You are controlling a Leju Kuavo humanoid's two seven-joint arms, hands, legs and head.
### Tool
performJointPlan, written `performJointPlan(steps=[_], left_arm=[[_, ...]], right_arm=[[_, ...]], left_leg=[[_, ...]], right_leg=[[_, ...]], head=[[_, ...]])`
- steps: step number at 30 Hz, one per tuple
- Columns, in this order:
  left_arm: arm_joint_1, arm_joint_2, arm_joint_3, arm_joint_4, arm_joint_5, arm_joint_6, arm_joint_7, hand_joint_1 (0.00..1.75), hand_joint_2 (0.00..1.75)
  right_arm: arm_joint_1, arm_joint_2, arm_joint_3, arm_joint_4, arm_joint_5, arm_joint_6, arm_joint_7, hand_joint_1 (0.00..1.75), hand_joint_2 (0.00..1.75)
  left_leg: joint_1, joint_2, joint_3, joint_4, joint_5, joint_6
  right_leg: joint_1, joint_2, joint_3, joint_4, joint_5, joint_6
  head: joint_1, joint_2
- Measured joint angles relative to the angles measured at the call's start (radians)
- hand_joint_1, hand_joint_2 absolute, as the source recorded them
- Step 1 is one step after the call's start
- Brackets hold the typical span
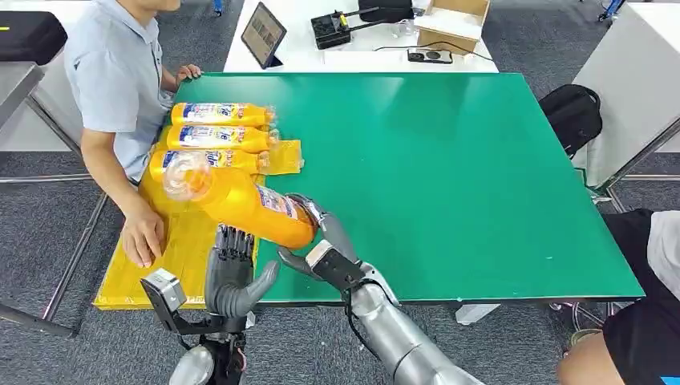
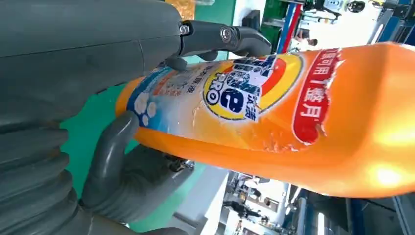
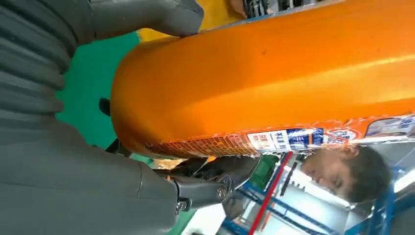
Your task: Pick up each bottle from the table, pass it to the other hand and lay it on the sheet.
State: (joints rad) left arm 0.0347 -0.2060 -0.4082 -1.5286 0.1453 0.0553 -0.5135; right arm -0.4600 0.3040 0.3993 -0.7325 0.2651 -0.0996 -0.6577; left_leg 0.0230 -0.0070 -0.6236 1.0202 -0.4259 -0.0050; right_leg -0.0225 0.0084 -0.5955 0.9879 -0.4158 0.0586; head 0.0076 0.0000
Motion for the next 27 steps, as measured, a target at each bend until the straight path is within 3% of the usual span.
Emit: performJointPlan(steps=[4, 14, 22, 23, 27], left_arm=[[-0.007, 0.005, 0.002, 0.002, -0.02, 0.018, -0.001, 0.0, 1.75], [-0.037, 0.003, 0.008, 0.004, -0.211, 0.238, -0.096, 0.0, 1.75], [-0.04, 0.003, 0.011, 0.003, -0.151, 0.245, -0.103, 0.02, 1.75], [-0.04, 0.003, 0.013, 0.003, -0.127, 0.241, -0.103, 1.69, 1.75], [-0.04, 0.003, 0.027, 0.001, -0.027, 0.192, -0.09, 1.75, 1.75]], right_arm=[[-0.017, 0.007, 0.026, 0.013, 0.007, 0.004, -0.001, 1.75, 1.75], [-0.032, 0.042, 0.139, 0.038, 0.027, 0.026, 0.005, 1.75, 1.75], [-0.045, 0.044, 0.183, 0.053, 0.035, 0.006, 0.016, 1.71, 1.75], [-0.046, 0.044, 0.187, 0.056, 0.035, 0.006, 0.018, 1.68, 1.75], [-0.048, 0.044, 0.201, 0.069, 0.034, 0.0, 0.02, 1.5, 1.75]], left_leg=[[0.0, 0.0, 0.0, 0.0, 0.0, 0.0], [0.0, 0.001, 0.0, 0.0, 0.0, 0.0], [0.0, 0.002, 0.0, 0.0, 0.0, 0.0], [0.0, 0.002, 0.0, 0.0, 0.0, 0.0], [0.0, 0.002, 0.0, 0.0, 0.0, 0.0]], right_leg=[[0.0, 0.0, 0.0, 0.0, 0.0, 0.0], [0.0, 0.0, -0.001, 0.0, 0.0, 0.0], [0.0, 0.0, -0.001, 0.0, 0.0, 0.0], [0.0, 0.0, -0.001, 0.0, 0.0, 0.0], [0.0, 0.0, -0.002, 0.0, 0.0, 0.0]], head=[[0.0, 0.0], [0.0, 0.0], [0.0, 0.0], [-0.001, 0.0], [0.0, 0.0]])
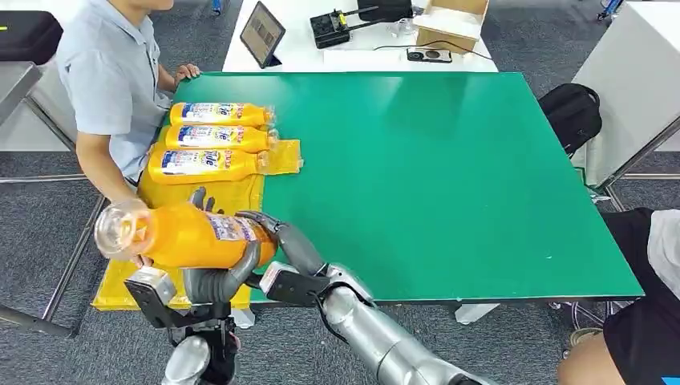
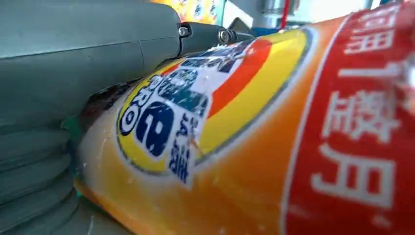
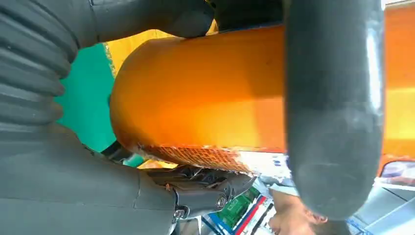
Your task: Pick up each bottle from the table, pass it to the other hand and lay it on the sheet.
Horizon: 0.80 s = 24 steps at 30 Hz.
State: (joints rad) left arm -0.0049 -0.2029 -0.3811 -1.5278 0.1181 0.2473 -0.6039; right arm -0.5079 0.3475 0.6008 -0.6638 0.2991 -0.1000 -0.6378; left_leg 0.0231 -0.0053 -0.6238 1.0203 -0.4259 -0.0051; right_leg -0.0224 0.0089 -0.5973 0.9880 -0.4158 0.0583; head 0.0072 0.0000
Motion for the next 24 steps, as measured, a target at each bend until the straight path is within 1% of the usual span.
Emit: performJointPlan(steps=[1, 2, 3, 5, 6, 7, 9, 10, 19, 24], left_arm=[[0.0, 0.0, 0.004, 0.0, 0.029, -0.021, 0.006, 1.75, 1.75], [0.0, 0.002, 0.009, 0.0, 0.072, -0.056, 0.022, 1.75, 1.75], [0.0, 0.005, 0.015, 0.0, 0.118, -0.098, 0.042, 1.75, 1.75], [0.001, 0.014, 0.024, 0.0, 0.173, -0.165, 0.066, 1.75, 1.75], [0.002, 0.019, 0.027, 0.0, 0.189, -0.187, 0.071, 1.75, 1.75], [0.002, 0.024, 0.032, 0.0, 0.208, -0.21, 0.078, 1.75, 1.75], [0.002, 0.03, 0.042, 0.0, 0.235, -0.251, 0.089, 1.75, 1.75], [0.002, 0.032, 0.047, 0.0, 0.247, -0.273, 0.093, 1.75, 1.75], [0.015, 0.035, 0.07, 0.0, 0.269, -0.356, 0.112, 1.75, 1.75], [0.02, 0.039, 0.087, 0.0, 0.215, -0.349, 0.119, 1.75, 1.75]], right_arm=[[-0.001, 0.0, 0.001, 0.003, 0.0, -0.002, 0.0, 1.45, 1.75], [-0.001, 0.0, 0.003, 0.006, -0.001, -0.005, 0.0, 1.24, 1.75], [-0.001, -0.002, 0.005, 0.009, -0.003, -0.009, 0.0, 1.24, 1.75], [-0.001, -0.006, 0.006, 0.014, -0.003, -0.012, -0.003, 0.3, 1.75], [-0.001, -0.007, 0.006, 0.016, -0.004, -0.013, -0.005, 0.03, 1.75], [-0.001, -0.008, 0.007, 0.017, -0.004, -0.013, -0.005, 0.0, 1.75], [0.001, -0.012, 0.011, 0.02, -0.003, -0.013, -0.005, 0.0, 1.75], [0.002, -0.015, 0.013, 0.021, -0.003, -0.013, -0.005, 0.0, 0.0], [0.026, -0.034, 0.013, 0.023, -0.002, -0.013, -0.002, 0.0, 0.0], [0.07, -0.057, 0.012, -0.03, 0.04, -0.07, -0.023, 0.0, 0.0]], left_leg=[[0.0, 0.0, 0.0, 0.0, 0.0, 0.0], [0.0, 0.0, 0.0, 0.0, 0.0, 0.0], [0.0, 0.0, 0.0, 0.0, 0.0, 0.0], [0.0, 0.0, 0.0, 0.0, 0.0, 0.0], [0.0, 0.001, 0.0, 0.0, 0.0, 0.0], [0.0, 0.001, 0.0, 0.0, 0.0, 0.0], [0.0, 0.001, 0.0, 0.0, 0.0, 0.0], [0.0, 0.001, 0.0, 0.0, 0.0, 0.0], [0.0, 0.001, 0.0, 0.0, 0.0, 0.0], [0.0, 0.001, 0.0, 0.0, 0.0, 0.0]], right_leg=[[0.0, 0.0, 0.0, 0.0, 0.0, 0.0], [0.0, 0.0, 0.0, 0.0, 0.0, 0.0], [0.0, 0.0, 0.0, 0.0, 0.0, 0.0], [0.0, 0.0, -0.001, 0.0, 0.0, 0.0], [0.0, 0.0, -0.001, 0.0, 0.0, 0.0], [0.0, 0.0, -0.001, 0.0, 0.0, 0.0], [0.0, 0.0, -0.001, 0.0, 0.0, 0.0], [0.0, 0.0, 0.0, 0.0, 0.0, 0.0], [0.0, 0.0, -0.001, 0.0, 0.0, 0.0], [0.0, 0.0, 0.0, 0.0, 0.0, 0.0]], head=[[0.0, 0.0], [0.0, 0.0], [0.0, 0.0], [0.0, 0.0], [0.0, 0.0], [0.0, 0.0], [0.0, 0.0], [0.0, 0.0], [0.0, 0.0], [0.0, 0.0]])
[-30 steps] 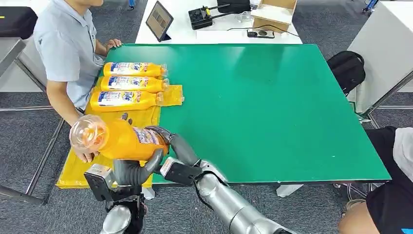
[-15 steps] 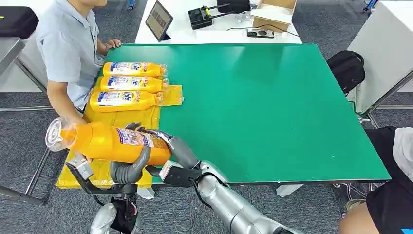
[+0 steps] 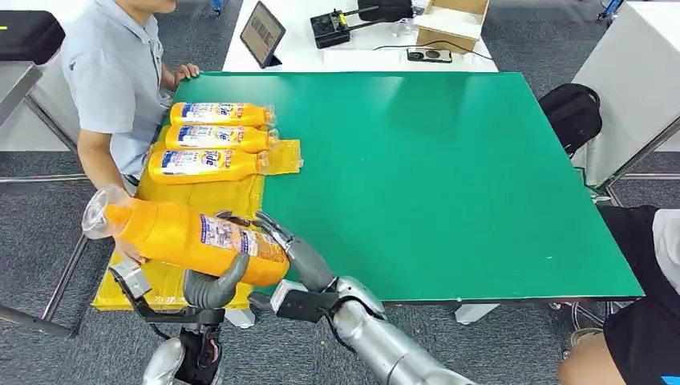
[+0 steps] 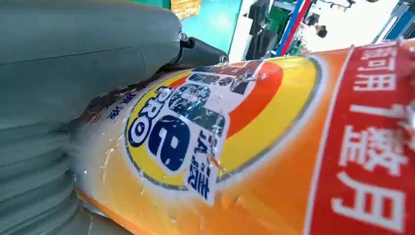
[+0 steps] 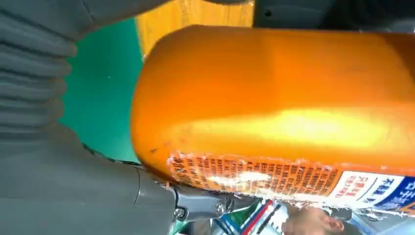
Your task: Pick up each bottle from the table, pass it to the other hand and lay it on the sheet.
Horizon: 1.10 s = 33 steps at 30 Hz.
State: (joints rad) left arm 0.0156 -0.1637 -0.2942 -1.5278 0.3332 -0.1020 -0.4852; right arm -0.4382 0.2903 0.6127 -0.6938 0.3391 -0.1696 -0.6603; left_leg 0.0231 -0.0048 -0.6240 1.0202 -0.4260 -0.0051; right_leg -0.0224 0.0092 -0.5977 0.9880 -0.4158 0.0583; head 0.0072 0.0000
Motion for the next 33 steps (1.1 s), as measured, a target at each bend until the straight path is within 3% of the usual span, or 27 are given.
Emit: performJointPlan(steps=[9, 14, 21, 33], left_arm=[[-0.014, 0.019, 0.067, 0.004, -0.376, 0.279, -0.015, 1.75, 1.75], [-0.056, 0.036, 0.116, 0.03, -0.616, 0.465, -0.004, 1.75, 1.75], [-0.139, 0.063, 0.16, 0.095, -0.874, 0.554, 0.074, 1.75, 1.75], [-0.411, 0.12, 0.139, 0.49, -1.295, 0.51, 0.24, 1.75, 1.75]], right_arm=[[0.115, -0.048, -0.016, -0.199, 0.018, -0.145, -0.004, 0.0, 0.0], [0.173, -0.08, -0.021, -0.351, -0.058, -0.314, -0.004, 0.0, 0.0], [0.255, -0.105, -0.076, -0.53, -0.154, -0.438, -0.004, 0.0, 0.0], [0.353, -0.101, -0.14, -0.677, -0.169, -0.373, -0.004, 0.0, 0.0]], left_leg=[[0.0, 0.0, 0.0, 0.0, 0.0, 0.0], [0.0, 0.0, 0.0, 0.0, 0.0, 0.0], [0.0, -0.001, 0.0, 0.0, 0.0, 0.0], [0.0, -0.001, 0.001, 0.0, 0.001, 0.0]], right_leg=[[0.0, 0.0, 0.0, 0.0, 0.0, 0.0], [0.0, 0.0, 0.0, 0.0, 0.0, 0.0], [0.0, 0.0, 0.0, 0.0, 0.0, 0.0], [0.0, 0.0, 0.001, 0.0, 0.001, 0.0]], head=[[0.0, 0.0], [0.0, 0.0], [0.0, 0.0], [0.0, 0.0]])
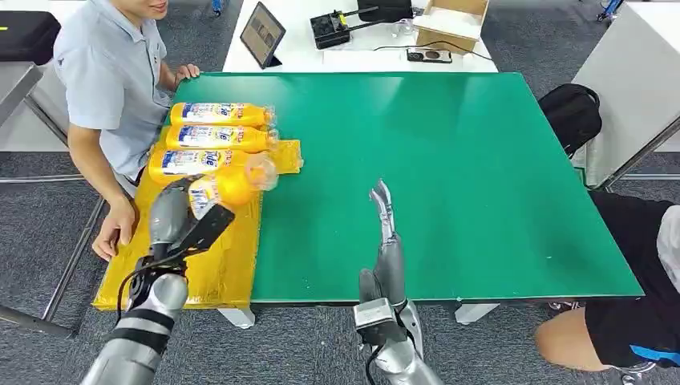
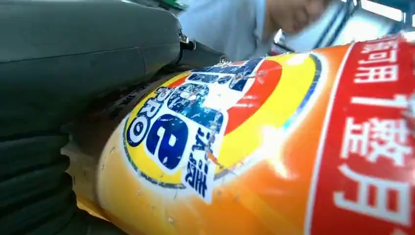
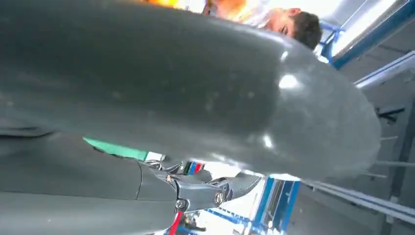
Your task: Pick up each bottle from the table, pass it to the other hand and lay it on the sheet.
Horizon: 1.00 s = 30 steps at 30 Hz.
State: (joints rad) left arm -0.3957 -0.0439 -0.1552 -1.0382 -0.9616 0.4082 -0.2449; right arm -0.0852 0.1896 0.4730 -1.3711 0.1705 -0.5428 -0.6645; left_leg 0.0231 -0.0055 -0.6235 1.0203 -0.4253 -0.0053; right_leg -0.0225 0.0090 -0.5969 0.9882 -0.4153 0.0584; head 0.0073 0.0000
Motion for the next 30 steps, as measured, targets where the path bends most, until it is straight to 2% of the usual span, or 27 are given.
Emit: performJointPlan(steps=[10, 17, 18, 19, 20, 22, 23, 24, 25, 30], left_arm=[[-0.183, 0.008, -0.082, 0.334, -0.216, -0.073, 0.13, 1.75, 1.75], [-0.256, 0.015, -0.125, 0.482, -0.319, -0.142, 0.216, 1.73, 1.75], [-0.264, 0.016, -0.132, 0.497, -0.332, -0.148, 0.228, 1.4, 1.75], [-0.272, 0.017, -0.137, 0.51, -0.338, -0.155, 0.239, 1.17, 1.75], [-0.281, 0.018, -0.141, 0.522, -0.342, -0.165, 0.248, 1.17, 1.75], [-0.297, 0.019, -0.144, 0.543, -0.343, -0.185, 0.257, 0.23, 1.75], [-0.304, 0.019, -0.144, 0.554, -0.339, -0.197, 0.257, 0.23, 1.75], [-0.311, 0.019, -0.144, 0.561, -0.332, -0.206, 0.256, 0.03, 1.75], [-0.316, 0.019, -0.145, 0.567, -0.316, -0.22, 0.247, 0.0, 1.75], [-0.339, 0.016, -0.106, 0.591, -0.187, -0.325, 0.137, 0.0, 1.75]], right_arm=[[0.049, 0.016, -0.053, -0.032, 0.005, 0.068, 0.0, 0.0, 0.0], [0.079, 0.022, -0.09, -0.032, 0.022, 0.083, 0.0, 0.0, 0.0], [0.081, 0.023, -0.096, -0.032, 0.022, 0.085, 0.0, 0.0, 0.0], [0.083, 0.023, -0.101, -0.032, 0.023, 0.085, 0.0, 0.0, 0.0], [0.085, 0.023, -0.106, -0.032, 0.023, 0.085, 0.0, 0.0, 0.0], [0.086, 0.025, -0.115, -0.032, 0.024, 0.085, 0.0, 0.0, 0.0], [0.086, 0.026, -0.119, -0.032, 0.026, 0.085, 0.0, 0.0, 0.0], [0.086, 0.026, -0.123, -0.031, 0.027, 0.086, 0.0, 0.0, 0.0], [0.086, 0.027, -0.126, -0.03, 0.028, 0.086, 0.0, 0.0, 0.0], [0.085, 0.028, -0.139, -0.02, 0.016, 0.086, 0.0, 0.0, 0.0]], left_leg=[[0.0, 0.0, 0.0, 0.0, 0.0, 0.0], [0.0, 0.0, 0.0, 0.0, 0.0, 0.0], [0.0, 0.0, -0.001, 0.0, 0.0, 0.0], [0.0, 0.0, -0.001, 0.0, 0.0, 0.0], [0.0, 0.0, -0.001, 0.0, 0.0, 0.0], [0.0, 0.0, 0.0, 0.0, 0.0, 0.0], [0.0, 0.0, 0.0, 0.0, 0.0, 0.0], [0.0, 0.0, 0.0, 0.0, 0.0, 0.0], [0.0, 0.0, 0.0, 0.0, 0.0, 0.0], [0.0, 0.0, 0.0, 0.0, 0.0, 0.0]], right_leg=[[0.0, 0.0, 0.0, 0.0, 0.0, 0.0], [0.0, 0.0, 0.0, 0.0, 0.0, 0.0], [0.0, 0.0, 0.0, 0.0, 0.0, 0.0], [0.0, 0.0, 0.0, 0.0, 0.0, 0.0], [0.0, 0.0, 0.0, 0.0, 0.0, 0.0], [0.0, 0.0, 0.0, 0.0, 0.0, 0.0], [0.0, 0.0, 0.0, 0.0, 0.0, 0.0], [0.0, 0.0, 0.0, 0.0, 0.0, 0.0], [0.0, 0.0, 0.0, 0.0, 0.0, 0.0], [0.0, 0.0, 0.001, 0.0, 0.0, 0.0]], head=[[0.0, 0.0], [0.0, 0.0], [0.0, 0.0], [0.0, 0.0], [0.0, 0.0], [0.0, 0.0], [0.0, 0.0], [0.0, 0.0], [0.0, 0.0], [0.0, 0.0]])
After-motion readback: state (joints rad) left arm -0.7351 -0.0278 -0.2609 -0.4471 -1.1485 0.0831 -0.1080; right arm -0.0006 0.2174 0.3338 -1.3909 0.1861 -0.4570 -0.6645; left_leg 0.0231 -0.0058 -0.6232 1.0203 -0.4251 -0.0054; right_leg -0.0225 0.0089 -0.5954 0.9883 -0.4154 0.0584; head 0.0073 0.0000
